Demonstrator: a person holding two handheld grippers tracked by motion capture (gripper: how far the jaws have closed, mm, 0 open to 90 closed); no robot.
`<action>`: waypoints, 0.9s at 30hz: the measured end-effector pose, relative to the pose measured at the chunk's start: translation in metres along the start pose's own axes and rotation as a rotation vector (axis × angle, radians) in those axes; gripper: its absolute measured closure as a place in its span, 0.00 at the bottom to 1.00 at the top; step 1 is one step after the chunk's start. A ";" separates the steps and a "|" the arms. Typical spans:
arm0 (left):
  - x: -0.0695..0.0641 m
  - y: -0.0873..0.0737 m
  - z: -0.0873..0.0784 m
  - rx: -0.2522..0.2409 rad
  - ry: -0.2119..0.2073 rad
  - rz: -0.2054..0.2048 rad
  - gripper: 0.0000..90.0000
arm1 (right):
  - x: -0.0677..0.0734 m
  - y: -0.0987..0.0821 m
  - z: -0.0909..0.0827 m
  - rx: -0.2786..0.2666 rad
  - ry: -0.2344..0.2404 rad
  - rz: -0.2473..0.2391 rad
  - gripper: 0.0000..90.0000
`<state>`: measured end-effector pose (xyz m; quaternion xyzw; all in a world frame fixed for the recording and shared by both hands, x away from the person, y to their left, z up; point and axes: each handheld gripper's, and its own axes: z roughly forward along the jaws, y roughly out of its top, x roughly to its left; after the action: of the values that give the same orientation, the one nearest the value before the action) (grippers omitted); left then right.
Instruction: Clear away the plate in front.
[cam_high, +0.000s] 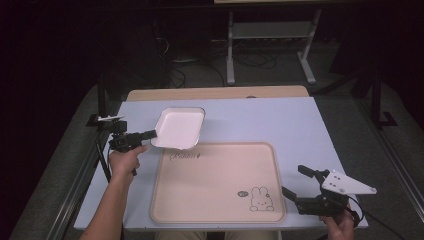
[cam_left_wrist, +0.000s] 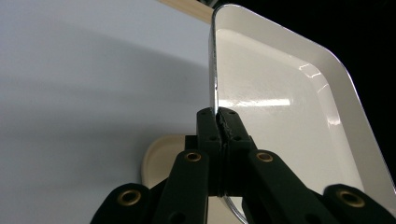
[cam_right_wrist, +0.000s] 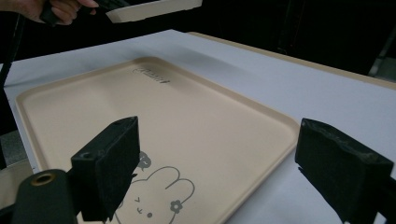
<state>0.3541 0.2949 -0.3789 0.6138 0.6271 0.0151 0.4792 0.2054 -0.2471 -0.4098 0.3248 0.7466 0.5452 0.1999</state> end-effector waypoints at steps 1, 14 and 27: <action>0.000 -0.003 0.000 0.002 0.000 0.006 0.99 | 0.000 0.000 0.000 -0.001 0.000 -0.001 0.15; -0.011 -0.030 -0.002 0.020 -0.026 0.008 0.99 | 0.001 0.001 0.000 -0.001 0.003 -0.005 0.15; -0.021 -0.052 -0.001 0.015 -0.021 0.005 0.99 | 0.001 0.001 0.001 0.005 0.009 -0.007 0.15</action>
<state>0.3099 0.2660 -0.3971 0.6191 0.6207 0.0050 0.4810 0.2054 -0.2456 -0.4094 0.3199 0.7500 0.5442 0.1977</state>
